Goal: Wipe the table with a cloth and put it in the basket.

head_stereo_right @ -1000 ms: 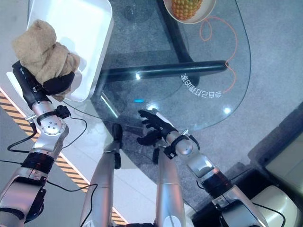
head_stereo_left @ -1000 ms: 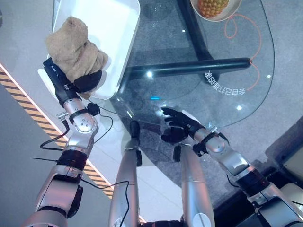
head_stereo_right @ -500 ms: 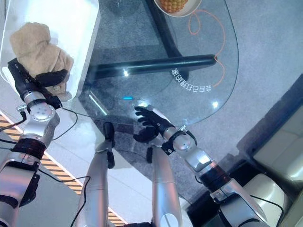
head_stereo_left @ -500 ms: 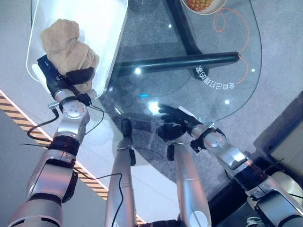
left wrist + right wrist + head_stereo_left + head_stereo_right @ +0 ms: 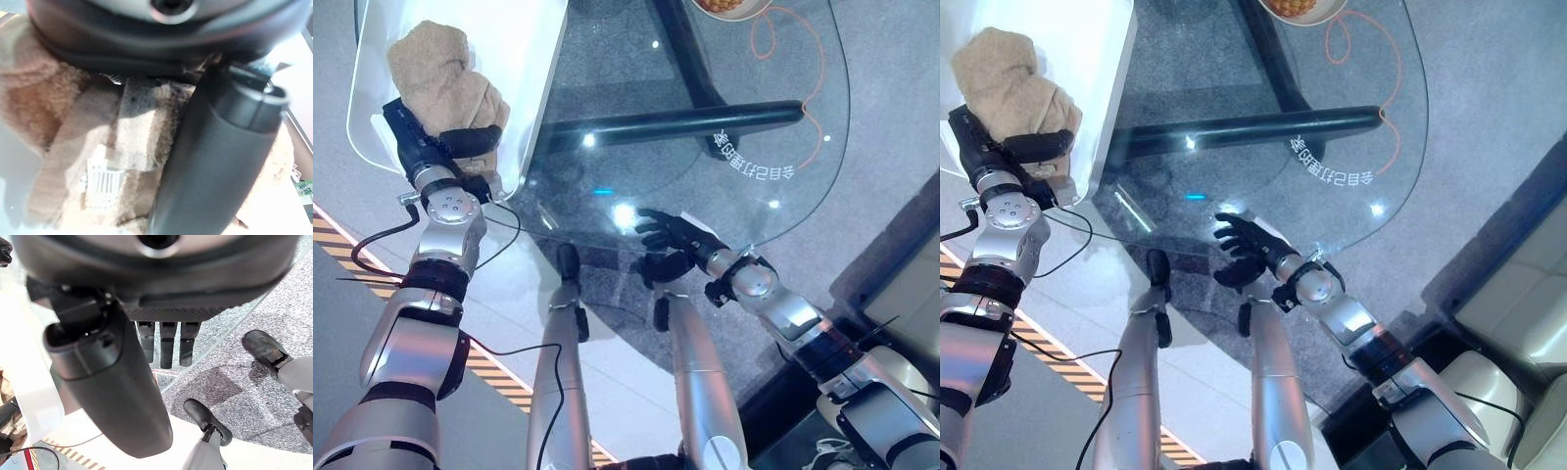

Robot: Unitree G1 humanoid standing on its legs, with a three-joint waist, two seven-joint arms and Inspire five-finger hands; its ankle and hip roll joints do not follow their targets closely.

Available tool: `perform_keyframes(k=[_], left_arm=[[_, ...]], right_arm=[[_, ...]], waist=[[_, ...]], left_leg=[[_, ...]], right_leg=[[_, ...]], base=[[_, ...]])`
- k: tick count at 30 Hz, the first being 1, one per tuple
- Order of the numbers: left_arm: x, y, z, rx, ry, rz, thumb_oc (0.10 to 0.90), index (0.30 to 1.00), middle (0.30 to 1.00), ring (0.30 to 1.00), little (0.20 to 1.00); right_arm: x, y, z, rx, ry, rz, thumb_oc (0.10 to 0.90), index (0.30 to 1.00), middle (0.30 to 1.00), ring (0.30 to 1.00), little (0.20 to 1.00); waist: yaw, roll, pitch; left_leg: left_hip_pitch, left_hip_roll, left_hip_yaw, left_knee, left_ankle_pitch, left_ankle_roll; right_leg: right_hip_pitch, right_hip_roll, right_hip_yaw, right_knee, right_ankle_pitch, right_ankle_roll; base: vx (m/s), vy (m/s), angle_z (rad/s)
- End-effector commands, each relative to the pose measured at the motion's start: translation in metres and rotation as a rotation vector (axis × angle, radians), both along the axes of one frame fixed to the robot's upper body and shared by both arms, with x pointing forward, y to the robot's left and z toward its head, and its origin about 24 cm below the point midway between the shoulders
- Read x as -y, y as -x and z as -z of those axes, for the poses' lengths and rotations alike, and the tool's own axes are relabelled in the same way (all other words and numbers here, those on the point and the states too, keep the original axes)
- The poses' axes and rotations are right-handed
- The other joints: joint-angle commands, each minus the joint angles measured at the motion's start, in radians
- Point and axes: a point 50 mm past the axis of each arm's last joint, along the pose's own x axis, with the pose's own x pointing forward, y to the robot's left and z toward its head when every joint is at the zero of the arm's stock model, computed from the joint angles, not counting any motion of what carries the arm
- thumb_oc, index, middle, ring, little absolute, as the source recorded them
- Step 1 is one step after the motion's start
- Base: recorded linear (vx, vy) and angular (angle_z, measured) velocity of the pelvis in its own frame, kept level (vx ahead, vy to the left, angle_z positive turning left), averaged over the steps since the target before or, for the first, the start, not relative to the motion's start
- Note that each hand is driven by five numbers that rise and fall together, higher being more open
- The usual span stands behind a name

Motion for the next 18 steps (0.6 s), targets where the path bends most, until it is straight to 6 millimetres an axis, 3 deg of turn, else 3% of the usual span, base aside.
perform_keyframes(k=[1, 18], left_arm=[[-0.018, 0.008, -0.025, 0.09, -0.019, -0.07, 0.8, 0.9, 0.9, 0.9, 0.9], [-0.023, 0.031, -0.025, 0.273, -0.079, -0.204, 0.8, 0.9, 0.9, 0.9, 0.9]], right_arm=[[-0.005, 0.012, 0.003, 0.005, -0.045, -0.048, 0.8, 0.9, 0.9, 0.9, 0.9], [-0.005, 0.028, 0.014, 0.003, -0.071, -0.04, 0.8, 0.9, 0.9, 0.9, 0.9]], waist=[[0.017, -0.009, -0.02], [0.04, 0.0, -0.02]], left_leg=[[0.022, -0.049, 0.054, -0.002, -0.037, 0.05], [0.074, -0.051, 0.051, -0.024, -0.038, 0.053]], right_leg=[[0.016, 0.045, 0.002, -0.058, 0.046, 0.012], [0.068, 0.043, -0.024, -0.051, 0.02, 0.004]], base=[[-0.01, -0.035, 0.0], [-0.01, -0.033, 0.0]])
